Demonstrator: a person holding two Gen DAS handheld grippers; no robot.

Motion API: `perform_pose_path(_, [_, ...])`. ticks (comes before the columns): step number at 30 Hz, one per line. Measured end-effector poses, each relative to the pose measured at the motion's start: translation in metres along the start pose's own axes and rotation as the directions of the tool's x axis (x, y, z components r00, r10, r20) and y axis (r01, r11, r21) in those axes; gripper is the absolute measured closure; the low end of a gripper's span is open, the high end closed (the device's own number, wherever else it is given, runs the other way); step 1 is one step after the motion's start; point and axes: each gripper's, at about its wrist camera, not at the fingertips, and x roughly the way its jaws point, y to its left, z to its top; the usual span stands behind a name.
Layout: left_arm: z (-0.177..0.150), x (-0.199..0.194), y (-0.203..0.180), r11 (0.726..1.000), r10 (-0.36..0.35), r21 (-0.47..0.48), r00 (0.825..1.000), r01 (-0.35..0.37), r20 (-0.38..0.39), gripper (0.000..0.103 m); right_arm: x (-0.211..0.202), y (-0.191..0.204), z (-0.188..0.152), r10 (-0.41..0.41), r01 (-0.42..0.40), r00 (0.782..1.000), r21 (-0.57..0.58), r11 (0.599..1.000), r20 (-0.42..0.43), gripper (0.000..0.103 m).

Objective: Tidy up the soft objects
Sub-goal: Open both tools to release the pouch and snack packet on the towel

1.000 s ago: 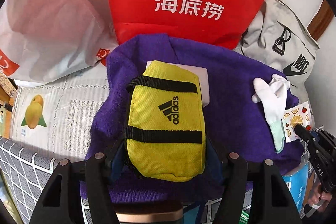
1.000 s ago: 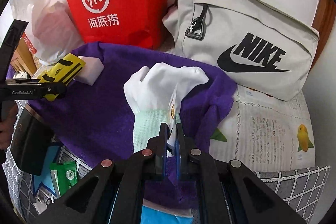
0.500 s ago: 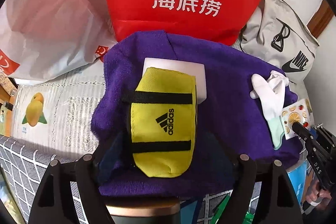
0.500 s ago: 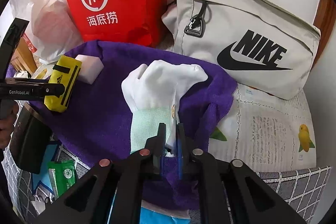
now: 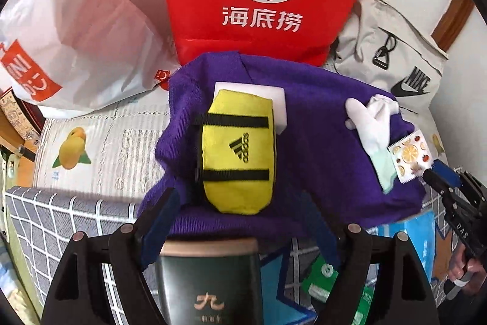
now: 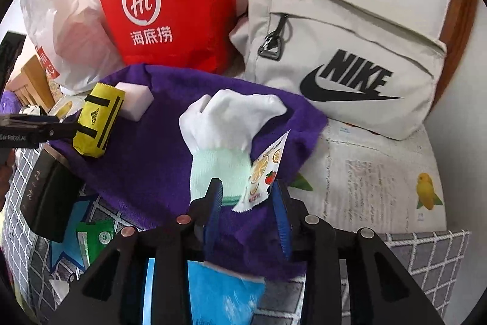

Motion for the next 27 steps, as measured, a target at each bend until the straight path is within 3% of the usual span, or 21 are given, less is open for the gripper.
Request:
perform_pose_path(15, [-0.071,-0.048,-0.009,1.000,0.012,0.023,1.000,-0.012,0.025,0.022,-0.058,0.029,-0.047,0.044,-0.045,0.998,0.020,0.999,0.044,0.068])
perform_pose_path(27, [-0.138,-0.074,-0.004,0.999,0.044,0.010,0.999,-0.045,0.026,0.022,-0.089,0.080,-0.090,0.132,-0.130,0.990,-0.048,0.990,0.053,0.068])
